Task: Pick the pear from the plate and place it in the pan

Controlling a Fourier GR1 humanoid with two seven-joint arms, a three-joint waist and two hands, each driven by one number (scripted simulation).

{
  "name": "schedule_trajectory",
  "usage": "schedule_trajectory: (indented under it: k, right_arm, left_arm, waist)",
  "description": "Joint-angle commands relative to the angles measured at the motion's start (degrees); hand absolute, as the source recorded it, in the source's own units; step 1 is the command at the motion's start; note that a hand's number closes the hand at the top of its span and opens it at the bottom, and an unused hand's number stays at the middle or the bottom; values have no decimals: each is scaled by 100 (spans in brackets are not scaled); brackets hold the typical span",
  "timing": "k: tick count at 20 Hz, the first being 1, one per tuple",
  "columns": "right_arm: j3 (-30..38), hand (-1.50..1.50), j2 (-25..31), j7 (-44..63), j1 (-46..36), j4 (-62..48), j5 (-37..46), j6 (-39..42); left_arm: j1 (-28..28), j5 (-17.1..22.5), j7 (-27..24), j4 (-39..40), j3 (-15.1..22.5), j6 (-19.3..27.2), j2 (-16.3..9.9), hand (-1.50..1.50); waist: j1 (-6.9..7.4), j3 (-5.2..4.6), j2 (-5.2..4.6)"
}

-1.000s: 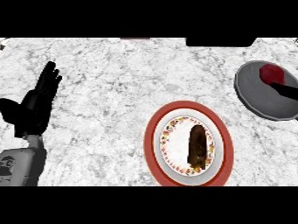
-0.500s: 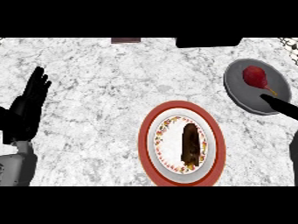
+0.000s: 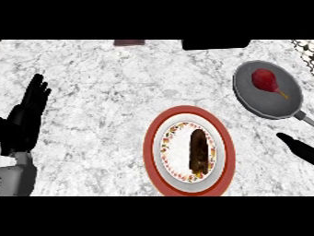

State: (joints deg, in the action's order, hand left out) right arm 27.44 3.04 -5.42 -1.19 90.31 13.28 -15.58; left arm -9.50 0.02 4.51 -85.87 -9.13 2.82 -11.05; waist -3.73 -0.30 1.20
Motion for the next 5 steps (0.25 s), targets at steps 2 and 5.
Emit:
schedule_trajectory:
  k: [2,5]
  right_arm:
    - [-672,-150,-292,868,1720,2219,-173,197]
    - [-1161,-150,-298,1266,2266,2991,214,-289]
  left_arm:
    - [71,44,-83,-109,81,-74,79,0]
    - [-5,-63,2,-198,237,-36,157,0]
  waist:
    - [140,14,-57]
    - [292,25,-103]
